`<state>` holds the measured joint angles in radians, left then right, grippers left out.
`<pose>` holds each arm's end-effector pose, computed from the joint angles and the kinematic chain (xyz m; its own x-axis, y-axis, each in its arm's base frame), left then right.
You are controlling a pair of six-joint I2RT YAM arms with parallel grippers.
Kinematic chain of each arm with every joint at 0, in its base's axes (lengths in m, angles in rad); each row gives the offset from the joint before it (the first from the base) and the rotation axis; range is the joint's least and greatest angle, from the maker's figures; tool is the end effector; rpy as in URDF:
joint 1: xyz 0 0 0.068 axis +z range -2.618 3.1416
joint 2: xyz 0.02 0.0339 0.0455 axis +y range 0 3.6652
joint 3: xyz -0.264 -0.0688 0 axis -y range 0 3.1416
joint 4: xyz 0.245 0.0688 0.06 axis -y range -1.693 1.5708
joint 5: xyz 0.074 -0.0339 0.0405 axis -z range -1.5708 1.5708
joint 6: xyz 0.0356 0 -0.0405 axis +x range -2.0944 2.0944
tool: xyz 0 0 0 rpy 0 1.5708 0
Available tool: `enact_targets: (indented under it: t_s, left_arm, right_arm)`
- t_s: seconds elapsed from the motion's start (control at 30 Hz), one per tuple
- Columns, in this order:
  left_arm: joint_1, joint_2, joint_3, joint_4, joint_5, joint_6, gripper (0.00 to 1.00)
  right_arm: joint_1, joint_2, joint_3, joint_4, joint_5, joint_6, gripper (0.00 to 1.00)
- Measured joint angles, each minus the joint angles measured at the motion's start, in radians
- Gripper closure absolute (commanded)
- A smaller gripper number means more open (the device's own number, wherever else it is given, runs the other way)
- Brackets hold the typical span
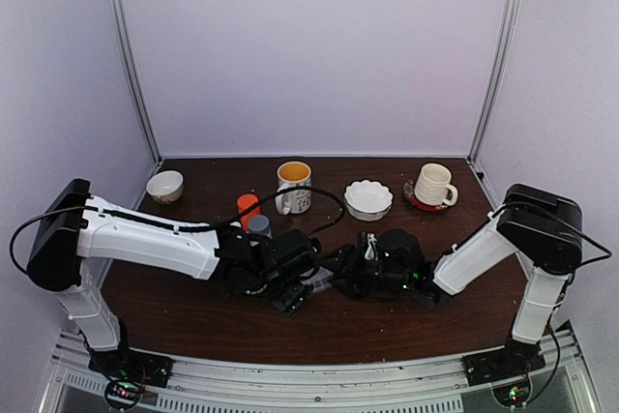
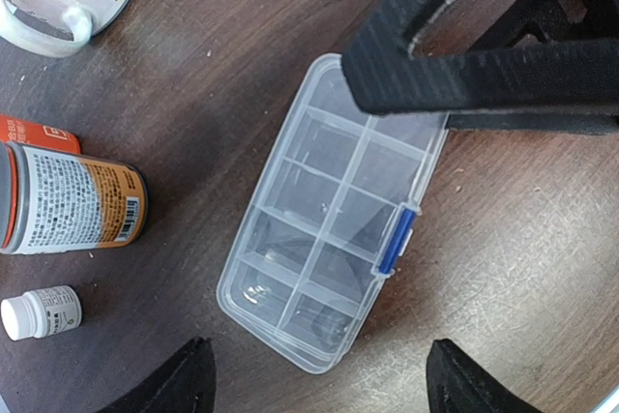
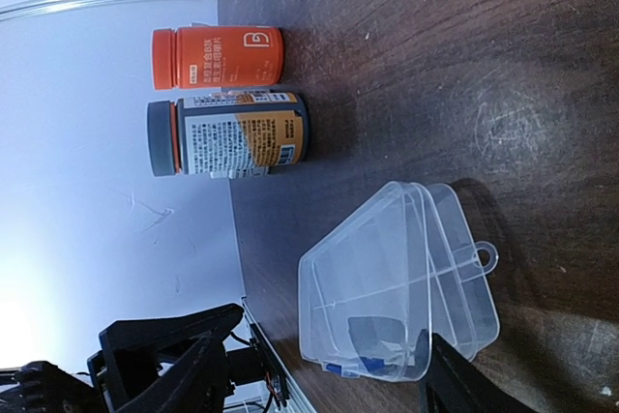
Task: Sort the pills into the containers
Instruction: Open the pill container at the center of the board, then adjust the pill container at the center of the board.
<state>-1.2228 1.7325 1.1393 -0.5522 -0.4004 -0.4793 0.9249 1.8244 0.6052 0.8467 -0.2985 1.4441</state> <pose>0.1301 -0.3179 0.1896 -0.6496 0.5452 -0.5299 0.5762 0.8077 0.1247 0.1888 0.2679 0.1204 -0.9484 0.3170 -0.0115 0.1000 0.3334 0.9375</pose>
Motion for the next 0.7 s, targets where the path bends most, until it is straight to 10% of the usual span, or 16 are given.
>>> enact_targets:
  t_s: [0.7]
  left_arm:
    - [0.0, 0.095, 0.063, -0.083, -0.051, 0.034, 0.19]
  right_arm:
    - [0.0, 0.04, 0.045, -0.003, 0.0, 0.0, 0.32]
